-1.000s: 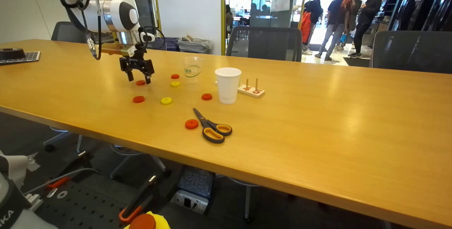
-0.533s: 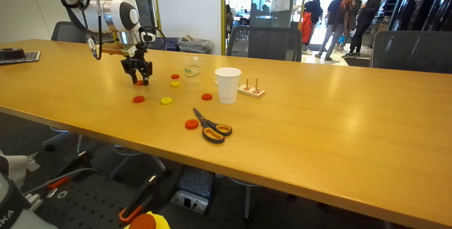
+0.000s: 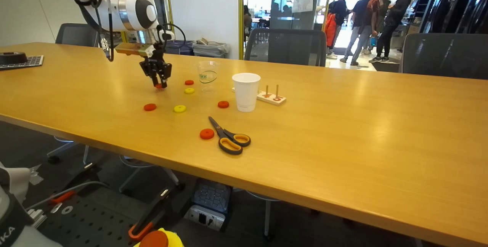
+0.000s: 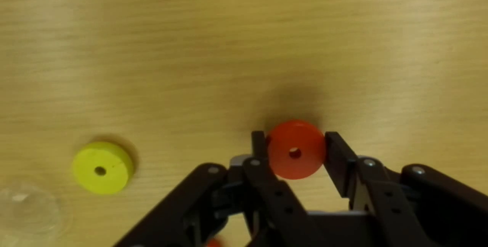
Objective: Pick up the coloured tiles and put them in the cups
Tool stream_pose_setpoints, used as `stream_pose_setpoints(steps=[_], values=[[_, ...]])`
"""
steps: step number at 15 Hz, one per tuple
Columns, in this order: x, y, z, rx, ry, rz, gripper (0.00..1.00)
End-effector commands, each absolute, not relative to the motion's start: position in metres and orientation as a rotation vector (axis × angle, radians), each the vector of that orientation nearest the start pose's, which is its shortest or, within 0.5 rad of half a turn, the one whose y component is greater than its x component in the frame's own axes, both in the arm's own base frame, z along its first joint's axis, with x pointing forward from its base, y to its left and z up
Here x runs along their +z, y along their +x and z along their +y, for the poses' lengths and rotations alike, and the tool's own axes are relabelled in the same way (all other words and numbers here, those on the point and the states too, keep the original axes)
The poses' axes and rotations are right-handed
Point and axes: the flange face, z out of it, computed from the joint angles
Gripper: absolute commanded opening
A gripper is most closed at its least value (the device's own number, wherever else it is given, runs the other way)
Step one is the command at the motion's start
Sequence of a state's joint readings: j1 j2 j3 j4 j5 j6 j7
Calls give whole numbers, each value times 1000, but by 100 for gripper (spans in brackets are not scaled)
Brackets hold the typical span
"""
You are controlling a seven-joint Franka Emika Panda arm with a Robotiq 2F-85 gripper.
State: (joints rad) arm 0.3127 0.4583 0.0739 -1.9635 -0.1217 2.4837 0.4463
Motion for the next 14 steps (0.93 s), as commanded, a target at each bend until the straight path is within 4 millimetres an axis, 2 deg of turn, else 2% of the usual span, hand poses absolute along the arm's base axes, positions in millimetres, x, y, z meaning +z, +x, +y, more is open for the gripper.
stream_pose_setpoints(steps=[1,5,8,11,14], values=[[292,600,200,-251,-3148,39,27],[344,624,143,-379,-3129,166,27],[370,637,100,-448,-3115,247,27],[378,642,70,-459,-3115,286,27],[375,643,57,-434,-3126,290,27]])
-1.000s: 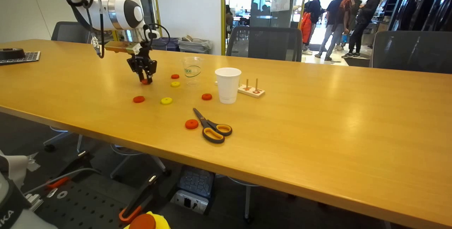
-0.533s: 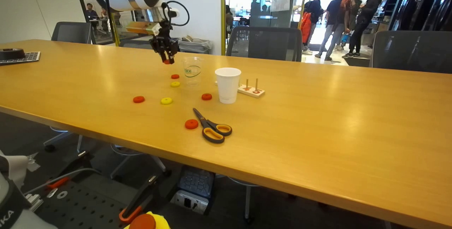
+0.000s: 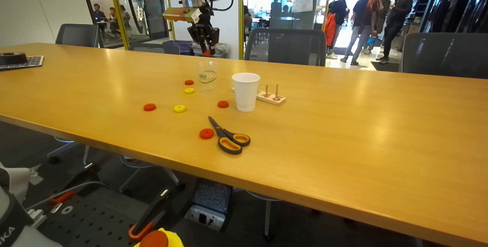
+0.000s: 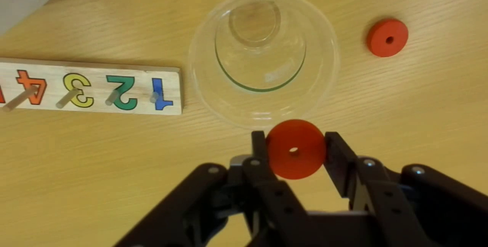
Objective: Pick up the coloured tiles and put them in the cups
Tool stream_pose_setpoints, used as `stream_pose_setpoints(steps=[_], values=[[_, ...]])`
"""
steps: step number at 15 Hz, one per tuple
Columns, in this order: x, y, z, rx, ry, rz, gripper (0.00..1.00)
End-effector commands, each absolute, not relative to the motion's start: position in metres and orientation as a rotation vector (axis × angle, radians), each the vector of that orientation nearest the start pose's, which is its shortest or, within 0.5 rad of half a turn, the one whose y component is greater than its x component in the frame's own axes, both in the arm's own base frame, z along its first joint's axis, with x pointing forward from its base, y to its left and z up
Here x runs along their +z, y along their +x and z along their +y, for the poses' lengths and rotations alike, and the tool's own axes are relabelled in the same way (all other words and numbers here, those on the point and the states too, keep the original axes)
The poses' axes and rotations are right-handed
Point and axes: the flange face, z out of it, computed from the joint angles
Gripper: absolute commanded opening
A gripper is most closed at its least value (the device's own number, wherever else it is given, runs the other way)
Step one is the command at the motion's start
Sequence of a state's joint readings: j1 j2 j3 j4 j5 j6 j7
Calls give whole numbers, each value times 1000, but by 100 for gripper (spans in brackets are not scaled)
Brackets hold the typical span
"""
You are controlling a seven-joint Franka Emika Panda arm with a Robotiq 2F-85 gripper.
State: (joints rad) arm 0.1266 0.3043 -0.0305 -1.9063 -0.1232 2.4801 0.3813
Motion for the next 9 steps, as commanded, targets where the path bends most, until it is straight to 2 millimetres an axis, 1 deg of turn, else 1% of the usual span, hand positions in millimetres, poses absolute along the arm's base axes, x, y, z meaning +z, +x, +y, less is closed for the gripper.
stream_pose_setpoints(steps=[1,9], values=[[373,643,55,-415,-3133,291,27],[356,638,53,-248,-3176,262,27]])
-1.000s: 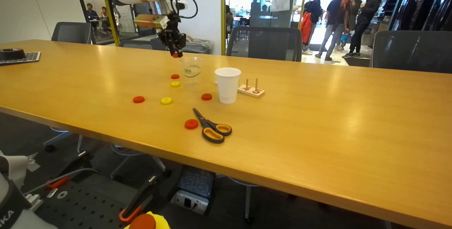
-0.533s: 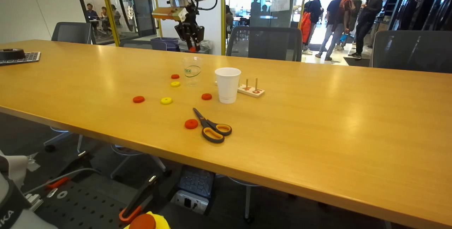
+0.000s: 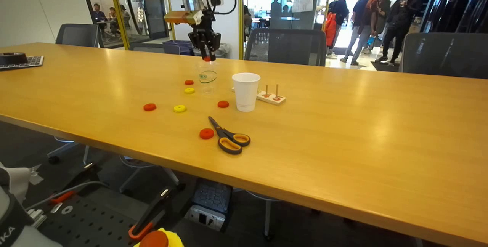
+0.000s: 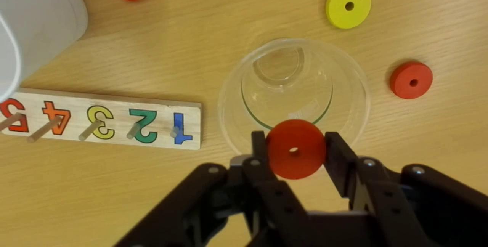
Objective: Pick up the coloured tiles and put them in the cups
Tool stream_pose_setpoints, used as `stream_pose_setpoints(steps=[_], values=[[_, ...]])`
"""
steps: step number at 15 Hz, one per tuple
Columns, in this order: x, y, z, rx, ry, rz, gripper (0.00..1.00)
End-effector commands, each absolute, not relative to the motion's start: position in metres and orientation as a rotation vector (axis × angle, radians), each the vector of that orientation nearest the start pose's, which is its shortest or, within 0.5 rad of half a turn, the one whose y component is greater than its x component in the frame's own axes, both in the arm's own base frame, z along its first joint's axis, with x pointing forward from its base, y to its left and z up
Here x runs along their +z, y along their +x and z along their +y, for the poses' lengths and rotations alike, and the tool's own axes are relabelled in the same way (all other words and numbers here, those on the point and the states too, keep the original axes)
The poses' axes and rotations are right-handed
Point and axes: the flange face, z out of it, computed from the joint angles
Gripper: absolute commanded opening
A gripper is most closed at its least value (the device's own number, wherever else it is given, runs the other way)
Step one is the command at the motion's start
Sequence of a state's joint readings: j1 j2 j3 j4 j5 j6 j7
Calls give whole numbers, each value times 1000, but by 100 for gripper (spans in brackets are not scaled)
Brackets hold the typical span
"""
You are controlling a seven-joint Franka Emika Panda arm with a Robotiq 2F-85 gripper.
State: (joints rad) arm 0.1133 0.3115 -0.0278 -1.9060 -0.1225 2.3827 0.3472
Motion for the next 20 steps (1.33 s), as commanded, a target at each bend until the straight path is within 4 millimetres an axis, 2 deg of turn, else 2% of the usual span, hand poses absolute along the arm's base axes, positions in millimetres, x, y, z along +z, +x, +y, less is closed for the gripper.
stream_pose_setpoints(steps=[1,2,4,7,8,11,15,17,20], values=[[355,638,53,-236,-3180,263,27],[354,638,52,-222,-3184,269,67],[354,637,53,-222,-3187,287,74],[359,634,55,-246,-3185,309,97],[362,630,55,-247,-3188,326,100],[371,618,57,-256,-3179,397,100],[376,596,70,-221,-3160,552,100],[370,585,79,-173,-3158,679,100],[352,575,97,-136,-3152,847,100]])
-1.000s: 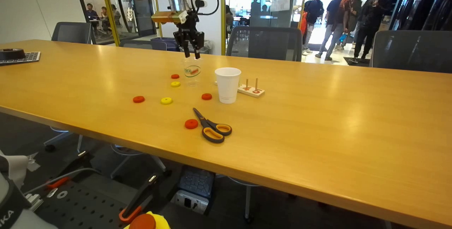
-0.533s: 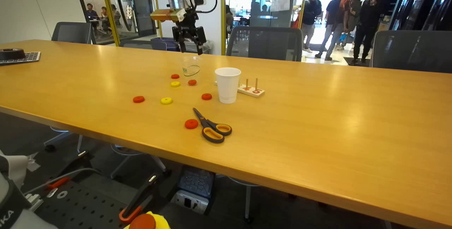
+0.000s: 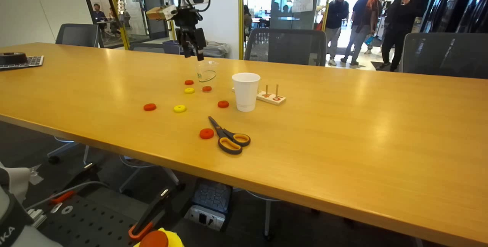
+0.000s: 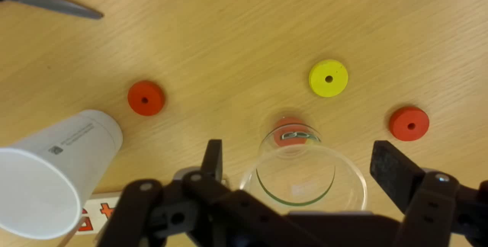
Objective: Pick up the coloured tiles and put them in the cups
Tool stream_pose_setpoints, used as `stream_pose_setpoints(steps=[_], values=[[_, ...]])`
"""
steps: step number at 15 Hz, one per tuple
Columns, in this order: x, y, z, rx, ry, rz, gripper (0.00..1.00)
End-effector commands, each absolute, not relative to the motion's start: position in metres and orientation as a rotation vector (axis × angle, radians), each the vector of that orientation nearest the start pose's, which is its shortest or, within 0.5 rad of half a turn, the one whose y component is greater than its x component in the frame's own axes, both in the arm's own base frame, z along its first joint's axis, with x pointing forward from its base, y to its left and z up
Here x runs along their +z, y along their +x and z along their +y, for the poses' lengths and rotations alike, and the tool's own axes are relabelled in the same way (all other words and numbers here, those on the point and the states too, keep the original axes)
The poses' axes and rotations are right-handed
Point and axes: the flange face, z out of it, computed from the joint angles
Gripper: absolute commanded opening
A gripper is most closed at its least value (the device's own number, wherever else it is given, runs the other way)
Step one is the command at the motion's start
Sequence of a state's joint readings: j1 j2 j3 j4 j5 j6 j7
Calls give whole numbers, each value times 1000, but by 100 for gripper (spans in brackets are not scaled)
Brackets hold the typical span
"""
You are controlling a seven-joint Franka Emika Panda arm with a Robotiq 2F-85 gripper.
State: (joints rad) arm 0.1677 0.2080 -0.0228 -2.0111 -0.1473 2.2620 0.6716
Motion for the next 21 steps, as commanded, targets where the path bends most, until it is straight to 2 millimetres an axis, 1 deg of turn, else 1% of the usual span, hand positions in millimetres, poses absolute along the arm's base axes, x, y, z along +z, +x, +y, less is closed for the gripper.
stream_pose_setpoints(steps=[1,4,7,9,12,16,21], values=[[345,574,103,-129,-3149,888,100],[322,570,120,-95,-3116,987,100],[305,575,128,-75,-3063,1037,100],[296,581,125,-97,-3007,1044,100],[282,592,115,-158,-2919,1049,100],[262,598,109,-164,-2916,1039,100],[249,597,108,-146,-2930,1029,100]])
